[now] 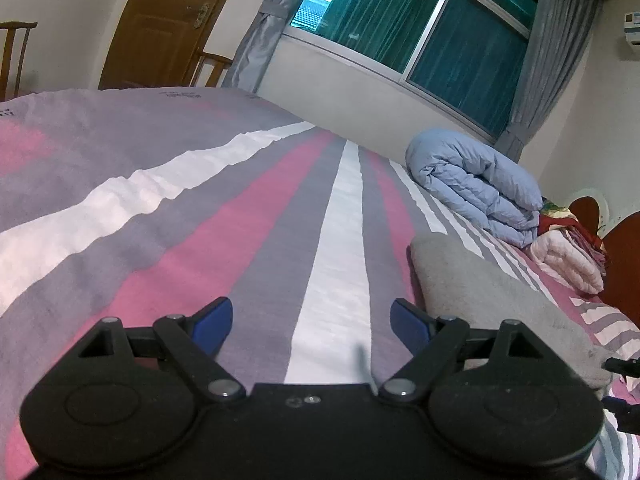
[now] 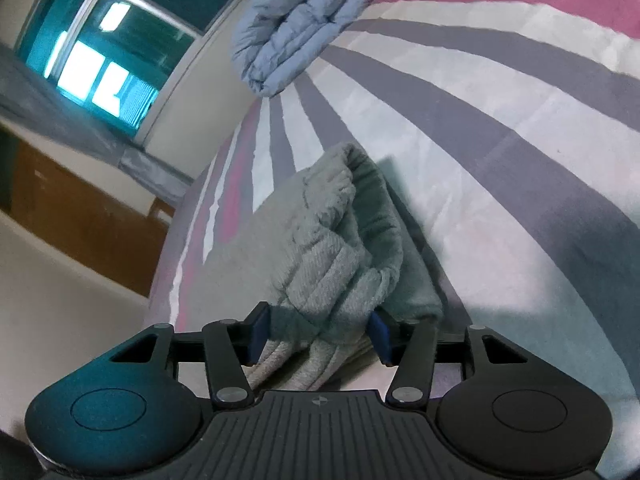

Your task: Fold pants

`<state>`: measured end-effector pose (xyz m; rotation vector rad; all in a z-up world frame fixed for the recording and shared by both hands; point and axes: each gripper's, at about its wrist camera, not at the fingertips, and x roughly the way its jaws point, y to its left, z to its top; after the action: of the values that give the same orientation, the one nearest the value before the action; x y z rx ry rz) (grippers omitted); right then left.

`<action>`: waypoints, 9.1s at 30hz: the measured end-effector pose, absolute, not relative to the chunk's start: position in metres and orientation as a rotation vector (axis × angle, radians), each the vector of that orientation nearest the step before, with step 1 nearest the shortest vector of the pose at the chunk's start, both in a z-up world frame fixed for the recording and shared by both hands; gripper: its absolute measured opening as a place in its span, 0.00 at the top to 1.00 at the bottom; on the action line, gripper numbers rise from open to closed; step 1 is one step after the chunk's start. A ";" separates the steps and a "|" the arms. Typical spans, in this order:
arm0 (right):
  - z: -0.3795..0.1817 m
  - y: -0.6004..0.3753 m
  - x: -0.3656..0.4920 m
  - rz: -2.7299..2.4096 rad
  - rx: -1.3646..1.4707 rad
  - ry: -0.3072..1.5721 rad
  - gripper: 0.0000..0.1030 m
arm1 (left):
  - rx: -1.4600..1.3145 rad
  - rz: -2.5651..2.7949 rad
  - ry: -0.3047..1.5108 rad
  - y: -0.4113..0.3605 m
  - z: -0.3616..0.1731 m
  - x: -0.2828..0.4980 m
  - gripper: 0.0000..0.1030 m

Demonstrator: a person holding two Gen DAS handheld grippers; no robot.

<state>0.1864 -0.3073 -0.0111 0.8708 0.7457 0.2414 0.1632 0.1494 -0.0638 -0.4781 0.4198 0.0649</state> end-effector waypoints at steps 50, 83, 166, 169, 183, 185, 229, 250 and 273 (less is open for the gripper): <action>-0.065 -0.321 0.211 0.373 0.862 0.645 0.37 | -0.422 0.086 0.456 0.138 -0.064 0.169 0.23; -0.033 -0.338 0.149 0.298 0.864 0.535 0.10 | -0.174 0.010 0.456 0.069 -0.055 0.159 0.25; -0.049 -0.282 0.508 0.594 0.688 0.835 0.17 | -0.527 -0.379 0.745 0.135 -0.080 0.518 0.48; -0.071 -0.275 0.520 0.577 0.660 0.884 0.16 | -0.466 -0.383 0.697 0.121 -0.086 0.516 0.40; -0.051 -0.342 0.321 0.374 0.404 0.617 0.00 | -0.243 -0.029 0.534 0.128 -0.064 0.307 0.06; -0.046 -0.331 0.288 0.344 0.360 0.580 0.00 | -0.253 -0.032 0.524 0.124 -0.062 0.277 0.06; 0.005 -0.226 0.000 0.323 0.060 0.261 0.00 | -0.238 -0.111 0.199 0.032 -0.001 0.014 0.06; 0.000 -0.232 0.007 0.323 0.083 0.269 0.00 | -0.190 -0.125 0.199 0.023 0.001 0.013 0.06; -0.003 -0.233 0.011 0.337 0.062 0.267 0.00 | -0.154 -0.139 0.210 0.019 -0.002 0.015 0.06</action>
<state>0.0109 -0.2332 -0.0031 0.0624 0.2672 0.3371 0.0150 0.0187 -0.0017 -0.1539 0.2096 -0.1392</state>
